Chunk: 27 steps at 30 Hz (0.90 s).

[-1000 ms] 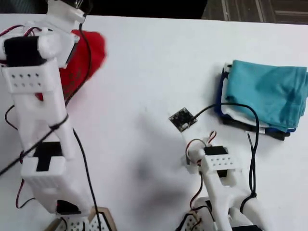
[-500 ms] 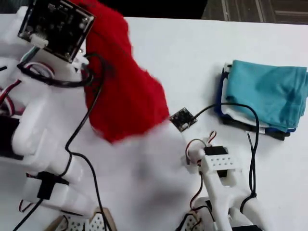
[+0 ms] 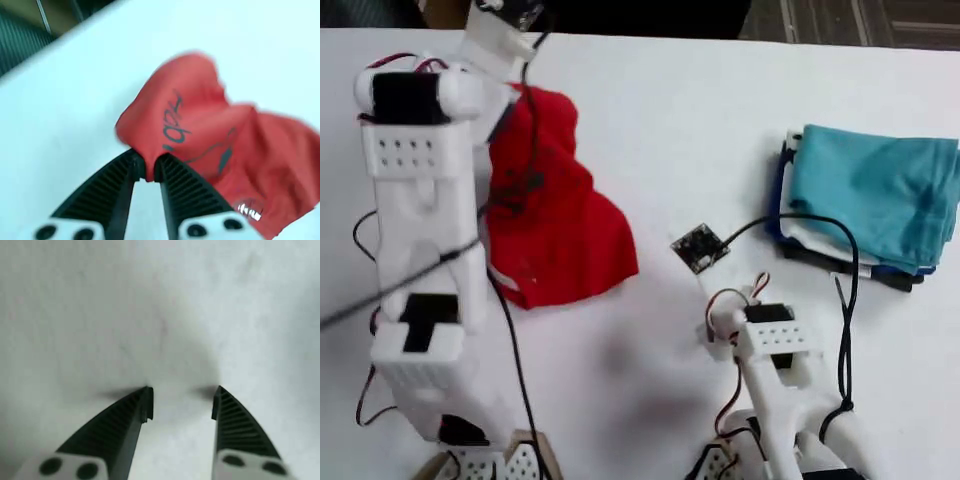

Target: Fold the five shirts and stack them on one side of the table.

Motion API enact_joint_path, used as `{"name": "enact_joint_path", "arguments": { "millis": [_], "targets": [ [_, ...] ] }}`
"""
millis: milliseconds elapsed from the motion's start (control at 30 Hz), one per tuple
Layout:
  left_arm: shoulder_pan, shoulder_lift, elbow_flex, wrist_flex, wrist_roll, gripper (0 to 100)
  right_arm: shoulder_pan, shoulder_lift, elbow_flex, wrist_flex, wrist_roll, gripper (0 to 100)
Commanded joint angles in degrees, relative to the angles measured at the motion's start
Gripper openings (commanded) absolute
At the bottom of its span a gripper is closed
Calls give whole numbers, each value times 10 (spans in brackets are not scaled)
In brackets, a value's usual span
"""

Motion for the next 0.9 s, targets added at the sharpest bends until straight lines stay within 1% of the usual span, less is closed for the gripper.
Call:
{"name": "enact_joint_path", "arguments": {
  "millis": [0,100,167,300,433,500,567,633,700,767,867],
  "targets": [
    [-55,23,12,-20,-37,24,3,-11,-1,-22,-4,202],
    [-91,39,11,-20,-62,48,3,-11,-1,-22,-4,202],
    [-109,40,11,-20,-74,98,3,-11,-1,-22,-4,202],
    [-131,44,11,-20,-73,190,3,-11,-1,-22,-4,202],
    [-137,40,9,-20,-73,195,3,-13,-1,-22,-4,202],
    [-142,40,-15,-15,-74,195,0,-14,-2,-22,-4,203],
    [-162,40,-54,-15,-69,195,-4,-15,-16,-16,0,203],
    [-198,40,-102,-14,-69,195,-15,-15,-54,21,0,204],
    [-240,40,-138,-14,-69,195,-47,-15,-106,83,-4,204],
    [-283,44,-159,-14,-69,195,-99,-15,-163,142,-4,204],
    [-339,45,-140,1,-69,195,-183,-10,-239,204,-4,204]
  ]
}}
